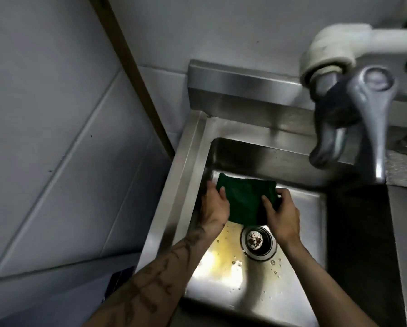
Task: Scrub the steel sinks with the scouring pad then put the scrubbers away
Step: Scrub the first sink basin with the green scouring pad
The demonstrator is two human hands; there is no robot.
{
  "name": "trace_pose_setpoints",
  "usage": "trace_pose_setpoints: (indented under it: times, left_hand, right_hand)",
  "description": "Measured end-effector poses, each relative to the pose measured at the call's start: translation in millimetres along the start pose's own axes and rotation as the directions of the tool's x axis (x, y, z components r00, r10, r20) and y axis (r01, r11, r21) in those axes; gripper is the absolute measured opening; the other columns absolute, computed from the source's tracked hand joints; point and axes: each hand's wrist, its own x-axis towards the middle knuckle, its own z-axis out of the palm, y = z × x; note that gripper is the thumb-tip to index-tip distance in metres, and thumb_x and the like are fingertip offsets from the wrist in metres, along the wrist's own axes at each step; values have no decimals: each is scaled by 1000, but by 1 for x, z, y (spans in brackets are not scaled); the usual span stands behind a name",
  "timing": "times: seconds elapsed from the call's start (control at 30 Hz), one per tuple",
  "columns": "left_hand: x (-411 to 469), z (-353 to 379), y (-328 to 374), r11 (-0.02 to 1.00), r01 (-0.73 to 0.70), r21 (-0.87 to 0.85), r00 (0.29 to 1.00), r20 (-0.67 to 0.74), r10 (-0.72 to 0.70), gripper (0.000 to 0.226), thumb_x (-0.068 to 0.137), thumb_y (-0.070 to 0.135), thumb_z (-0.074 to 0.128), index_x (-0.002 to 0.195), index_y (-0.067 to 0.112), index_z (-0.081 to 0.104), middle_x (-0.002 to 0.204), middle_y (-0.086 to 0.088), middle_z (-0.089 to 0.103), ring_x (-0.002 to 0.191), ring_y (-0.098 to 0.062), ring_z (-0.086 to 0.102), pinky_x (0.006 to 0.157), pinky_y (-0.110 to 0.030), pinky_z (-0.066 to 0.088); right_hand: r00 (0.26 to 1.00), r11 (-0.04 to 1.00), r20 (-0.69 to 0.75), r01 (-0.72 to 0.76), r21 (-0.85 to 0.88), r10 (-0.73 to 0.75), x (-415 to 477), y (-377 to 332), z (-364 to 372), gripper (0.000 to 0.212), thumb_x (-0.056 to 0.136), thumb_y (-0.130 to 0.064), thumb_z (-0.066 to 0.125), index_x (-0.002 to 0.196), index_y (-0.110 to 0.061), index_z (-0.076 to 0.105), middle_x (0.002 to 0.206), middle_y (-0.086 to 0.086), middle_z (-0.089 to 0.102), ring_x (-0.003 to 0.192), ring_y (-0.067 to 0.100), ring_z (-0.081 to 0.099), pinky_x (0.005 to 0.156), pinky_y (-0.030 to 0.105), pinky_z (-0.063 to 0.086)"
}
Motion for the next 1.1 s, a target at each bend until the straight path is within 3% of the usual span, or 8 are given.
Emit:
trace_pose_setpoints:
  times: [0.13, 0.23, 0.37, 0.47, 0.57, 0.63, 0.8, 1.1]
  left_hand:
    - [28, 9, -4, 999, 29, -26, 999, -23, -30, 26, 112, 27, 46, 128, 7, 52, 109, -11, 64, 112, -38, 66, 82, -39, 49]
    - [32, 10, -4, 1000, 24, 11, 1000, -15, -24, 42, 110, 29, 49, 146, 8, 47, 143, -18, 61, 133, -39, 59, 109, -48, 50]
    - [0, -18, 8, 970, -228, 83, 971, 95, 220, 48, 110, 29, 49, 156, 18, 41, 154, -6, 53, 140, -27, 54, 115, -43, 46]
    - [-28, -50, 14, 793, -561, 238, 827, 182, 531, 45, 108, 22, 52, 153, 14, 48, 158, -5, 47, 145, -23, 48, 122, -35, 40]
    - [-22, -75, 7, 443, -723, 530, 637, 264, 724, 41, 103, 22, 57, 143, 15, 59, 155, -8, 52, 147, -25, 46, 126, -40, 36]
    - [-7, -91, 3, 311, -656, 688, 628, 268, 731, 44, 103, 28, 56, 145, 14, 58, 157, -13, 50, 152, -32, 42, 129, -47, 31]
    - [15, -101, -2, 256, -551, 794, 675, 243, 696, 62, 111, 46, 30, 162, 11, 38, 171, -17, 34, 161, -33, 29, 130, -55, 28]
    - [22, -98, -3, 315, -478, 820, 710, 149, 688, 60, 112, 46, 22, 164, 18, 37, 172, -11, 33, 163, -34, 22, 121, -70, 35]
  right_hand:
    - [1000, 1000, 23, 4, -18, -3, 27, 10, 21, 28, 96, -33, 65, 116, -19, 54, 95, 6, 72, 91, 30, 68, 77, 37, 52]
    - [997, 994, 65, -31, -102, 38, 40, 16, 30, 50, 93, -38, 68, 132, -16, 47, 126, 14, 64, 114, 34, 62, 96, 47, 51]
    - [999, 960, 5, 34, -279, -34, 37, 15, 38, 46, 96, -33, 63, 132, -11, 46, 132, 15, 50, 118, 40, 54, 99, 52, 45]
    - [977, 908, 110, 208, -362, -180, 29, 11, 56, 41, 95, -28, 62, 130, -12, 50, 127, 15, 54, 112, 39, 57, 92, 48, 48]
    - [946, 850, 211, 316, -422, -247, 25, 10, 80, 37, 95, -31, 59, 129, -16, 53, 125, 13, 54, 108, 39, 57, 88, 46, 48]
    - [928, 809, 251, 366, -459, -277, 25, 9, 94, 35, 98, -33, 54, 129, -18, 54, 127, 12, 53, 109, 38, 56, 90, 45, 45]
    - [899, 719, 304, 435, -542, -315, 41, 25, 114, 56, 101, -50, 31, 151, -27, 38, 158, 6, 37, 146, 31, 34, 115, 50, 33]
    - [914, 661, 310, 404, -632, -263, 55, 40, 153, 66, 99, -67, 17, 159, -42, 6, 170, 5, 5, 156, 35, 0, 124, 60, 2]
